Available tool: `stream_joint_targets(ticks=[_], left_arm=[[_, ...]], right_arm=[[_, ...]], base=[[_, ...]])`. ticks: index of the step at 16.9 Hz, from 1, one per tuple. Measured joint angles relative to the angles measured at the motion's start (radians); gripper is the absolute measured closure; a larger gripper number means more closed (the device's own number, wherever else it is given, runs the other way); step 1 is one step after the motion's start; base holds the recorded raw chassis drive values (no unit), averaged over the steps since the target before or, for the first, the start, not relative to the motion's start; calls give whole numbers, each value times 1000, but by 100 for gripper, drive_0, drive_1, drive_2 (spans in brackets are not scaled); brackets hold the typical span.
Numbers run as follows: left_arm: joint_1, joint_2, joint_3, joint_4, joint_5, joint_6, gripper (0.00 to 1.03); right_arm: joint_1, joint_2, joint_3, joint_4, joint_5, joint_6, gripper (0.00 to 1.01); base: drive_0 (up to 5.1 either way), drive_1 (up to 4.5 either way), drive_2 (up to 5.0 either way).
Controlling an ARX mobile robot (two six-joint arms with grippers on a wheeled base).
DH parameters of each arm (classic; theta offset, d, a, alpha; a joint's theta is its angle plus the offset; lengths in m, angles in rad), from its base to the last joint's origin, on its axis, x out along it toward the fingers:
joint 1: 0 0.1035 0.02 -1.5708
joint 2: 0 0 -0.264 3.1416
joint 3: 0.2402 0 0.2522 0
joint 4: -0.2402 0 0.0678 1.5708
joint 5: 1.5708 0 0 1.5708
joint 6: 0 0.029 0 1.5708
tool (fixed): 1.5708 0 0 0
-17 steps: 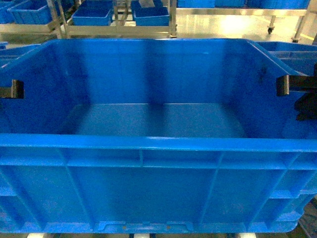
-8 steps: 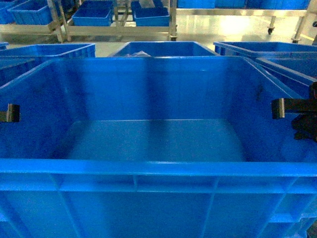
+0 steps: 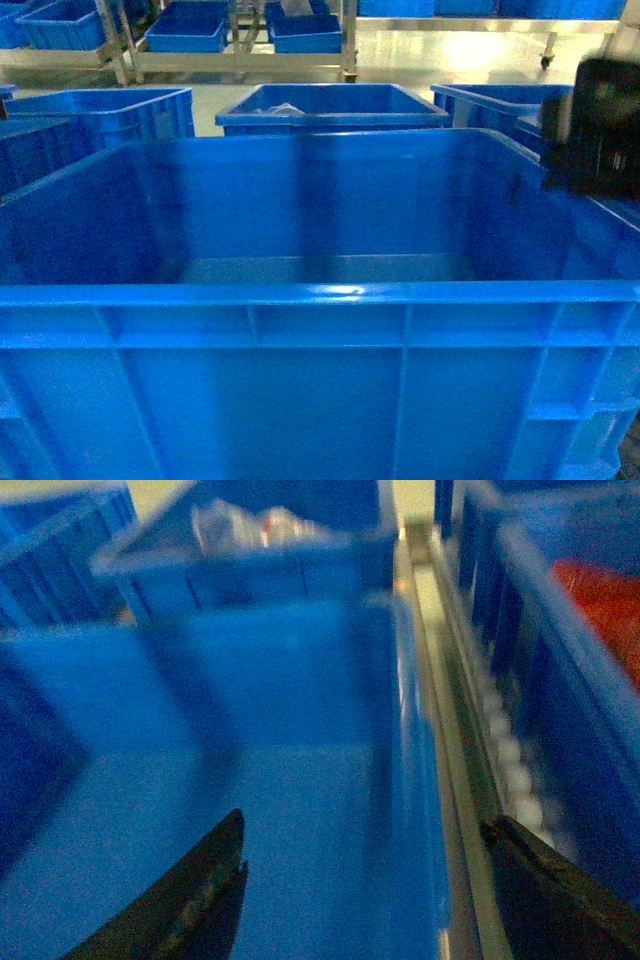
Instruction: Place box next to blue box on left shelf
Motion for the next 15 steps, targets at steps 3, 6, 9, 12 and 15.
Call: stream_joint_targets(ticks=[3, 6, 9, 12, 15], left_arm=[[-6, -69, 12, 53, 29, -15, 5], [43, -101, -139, 351, 277, 73, 28], [70, -220, -308, 424, 354, 117, 64], [145, -333, -426, 418, 422, 117, 102], [157, -447, -500, 381, 433, 118, 101]], right_arm=[[-16, -124, 0, 131, 78, 24, 1], [-50, -134, -193, 457, 74, -123, 27], [-135, -291, -389, 574, 13, -224, 65], [-188, -396, -521, 573, -43, -238, 100], [-224, -510, -603, 544, -83, -243, 99]], base=[[0, 0, 0], [0, 0, 0], [0, 0, 0], [0, 0, 0], [0, 0, 0]])
